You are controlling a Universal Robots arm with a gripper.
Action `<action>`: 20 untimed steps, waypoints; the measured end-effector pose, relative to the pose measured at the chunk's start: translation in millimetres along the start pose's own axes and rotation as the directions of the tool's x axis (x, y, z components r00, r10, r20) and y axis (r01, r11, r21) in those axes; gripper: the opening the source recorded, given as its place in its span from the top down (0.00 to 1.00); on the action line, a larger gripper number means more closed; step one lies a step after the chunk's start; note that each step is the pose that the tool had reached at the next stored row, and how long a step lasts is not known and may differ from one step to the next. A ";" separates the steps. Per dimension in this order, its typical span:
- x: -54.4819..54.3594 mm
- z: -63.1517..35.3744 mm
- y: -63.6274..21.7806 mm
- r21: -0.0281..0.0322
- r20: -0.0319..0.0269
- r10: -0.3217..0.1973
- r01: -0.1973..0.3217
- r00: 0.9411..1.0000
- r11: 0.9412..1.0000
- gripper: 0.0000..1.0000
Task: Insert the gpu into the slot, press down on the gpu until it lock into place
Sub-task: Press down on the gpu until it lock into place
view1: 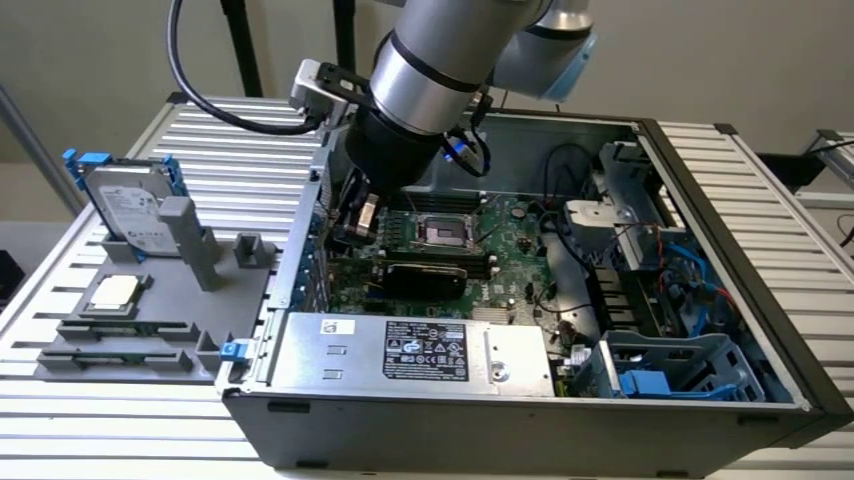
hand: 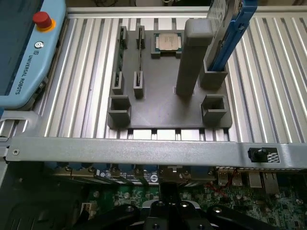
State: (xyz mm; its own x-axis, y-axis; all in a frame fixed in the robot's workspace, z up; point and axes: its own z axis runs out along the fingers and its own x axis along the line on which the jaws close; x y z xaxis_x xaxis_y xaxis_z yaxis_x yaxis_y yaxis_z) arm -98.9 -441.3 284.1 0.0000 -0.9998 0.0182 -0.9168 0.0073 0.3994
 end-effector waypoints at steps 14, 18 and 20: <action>-3.1 0.3 1.7 -0.007 -0.001 0.009 -0.009 1.000 1.000 0.89; -3.8 -0.3 2.2 -0.012 -0.001 0.012 -0.012 1.000 1.000 0.89; -4.4 -0.7 2.4 -0.013 0.000 0.013 -0.013 1.000 1.000 0.89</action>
State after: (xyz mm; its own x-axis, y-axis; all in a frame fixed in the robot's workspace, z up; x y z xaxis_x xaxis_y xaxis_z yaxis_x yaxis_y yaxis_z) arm -100.8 -436.9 285.6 -0.0123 -0.9996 0.0237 -0.9113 0.0209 0.4112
